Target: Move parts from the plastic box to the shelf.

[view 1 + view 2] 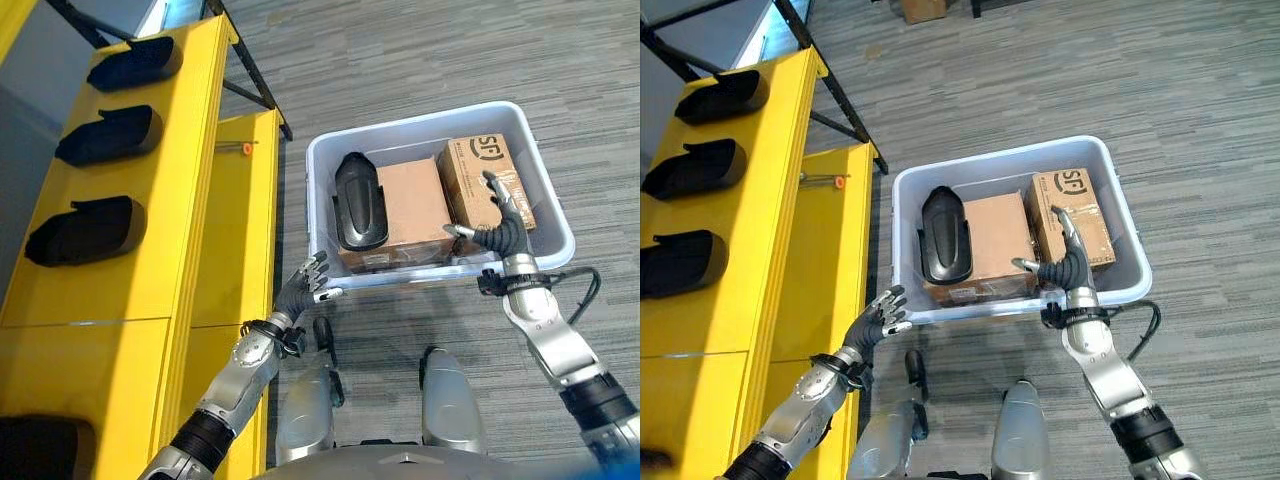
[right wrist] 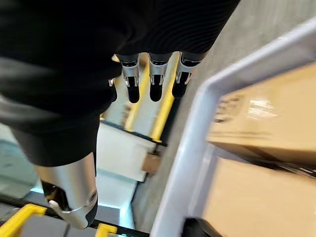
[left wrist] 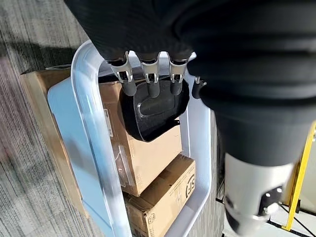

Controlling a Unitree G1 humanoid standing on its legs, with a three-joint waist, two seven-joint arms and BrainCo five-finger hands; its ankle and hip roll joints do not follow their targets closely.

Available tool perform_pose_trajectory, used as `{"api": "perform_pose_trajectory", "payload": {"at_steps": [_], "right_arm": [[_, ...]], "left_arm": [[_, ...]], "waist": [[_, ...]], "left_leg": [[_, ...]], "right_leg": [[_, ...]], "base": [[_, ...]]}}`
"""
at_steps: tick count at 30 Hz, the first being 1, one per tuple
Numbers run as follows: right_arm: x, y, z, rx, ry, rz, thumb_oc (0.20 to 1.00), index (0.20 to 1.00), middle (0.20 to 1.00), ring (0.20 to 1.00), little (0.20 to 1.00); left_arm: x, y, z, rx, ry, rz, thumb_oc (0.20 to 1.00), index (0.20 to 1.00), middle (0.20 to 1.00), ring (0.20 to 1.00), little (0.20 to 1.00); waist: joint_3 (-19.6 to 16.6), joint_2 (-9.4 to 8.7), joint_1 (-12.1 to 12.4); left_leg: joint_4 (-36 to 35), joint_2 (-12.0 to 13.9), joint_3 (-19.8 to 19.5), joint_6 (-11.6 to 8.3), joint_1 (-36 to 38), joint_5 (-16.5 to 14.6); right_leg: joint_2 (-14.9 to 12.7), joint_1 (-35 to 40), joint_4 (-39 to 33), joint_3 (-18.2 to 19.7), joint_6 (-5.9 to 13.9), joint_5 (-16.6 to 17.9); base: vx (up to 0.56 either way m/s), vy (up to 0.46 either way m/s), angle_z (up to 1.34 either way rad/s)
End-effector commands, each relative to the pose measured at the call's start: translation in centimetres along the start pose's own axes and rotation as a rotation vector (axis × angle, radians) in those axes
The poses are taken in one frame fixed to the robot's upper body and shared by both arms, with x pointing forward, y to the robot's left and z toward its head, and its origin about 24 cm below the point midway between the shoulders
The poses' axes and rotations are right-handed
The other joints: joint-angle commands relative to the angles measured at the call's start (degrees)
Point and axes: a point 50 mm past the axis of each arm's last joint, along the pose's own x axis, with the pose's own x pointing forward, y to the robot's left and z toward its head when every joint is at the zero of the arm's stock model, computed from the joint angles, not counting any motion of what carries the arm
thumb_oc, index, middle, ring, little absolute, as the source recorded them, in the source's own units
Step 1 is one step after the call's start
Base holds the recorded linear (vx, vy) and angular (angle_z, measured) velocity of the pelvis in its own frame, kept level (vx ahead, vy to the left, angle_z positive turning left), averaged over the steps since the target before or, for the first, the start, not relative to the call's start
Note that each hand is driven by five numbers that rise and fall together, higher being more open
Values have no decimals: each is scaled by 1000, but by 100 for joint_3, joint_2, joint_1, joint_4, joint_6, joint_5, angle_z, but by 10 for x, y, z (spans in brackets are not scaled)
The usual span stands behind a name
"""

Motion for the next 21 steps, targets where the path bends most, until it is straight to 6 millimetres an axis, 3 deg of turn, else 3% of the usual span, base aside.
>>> {"api": "perform_pose_trajectory", "payload": {"at_steps": [1, 10, 15, 16, 19, 21], "right_arm": [[25, -20, 31, -16, -134, -128, 1000, 1000, 1000, 1000, 1000], [49, -29, 40, -38, -105, -190, 1000, 1000, 1000, 1000, 1000], [58, -23, 36, 7, -29, -177, 1000, 1000, 1000, 1000, 1000], [64, -18, 43, -59, -77, -156, 1000, 1000, 1000, 1000, 1000], [69, -15, 51, -140, -126, -154, 1000, 1000, 1000, 1000, 1000], [76, -12, 70, -267, -251, -167, 1000, 1000, 1000, 1000, 1000]], "left_arm": [[4, -4, 28, 54, -121, -80, 1000, 1000, 1000, 1000, 1000], [4, -12, 43, 105, -194, -158, 1000, 1000, 1000, 1000, 1000], [6, -15, 74, 161, -329, -183, 1000, 1000, 1000, 1000, 1000], [9, -19, 85, 161, -364, -210, 1000, 1000, 1000, 1000, 1000], [10, -22, 91, 165, -378, -229, 1000, 1000, 1000, 1000, 1000], [12, -26, 99, 183, -403, -266, 1000, 1000, 1000, 1000, 1000]], "waist": [[-6, -268, 48], [162, -207, 211], [358, -197, 302], [449, -182, 349], [522, -161, 395], [654, -132, 473]], "left_leg": [[565, 76, -65, -552, 231, -291], [719, 20, -191, -541, 55, -285], [808, -19, -286, -530, -169, -262], [901, -52, -326, -512, -314, -272], [958, -81, -351, -501, -429, -269], [1047, -130, -396, -488, -659, -261]], "right_leg": [[74, 266, -540, -368, -155, 448], [44, 99, -201, -426, -231, 338], [77, -170, 120, -433, -280, 236], [80, -315, 274, -434, -300, 197], [86, -448, 384, -431, -307, 182], [90, -667, 549, -450, -313, 145]], "base": [[27, -50, 0], [4, -23, 12], [-47, -62, 12], [-78, -91, 11], [-78, -61, 0], [-106, -90, 3]]}}
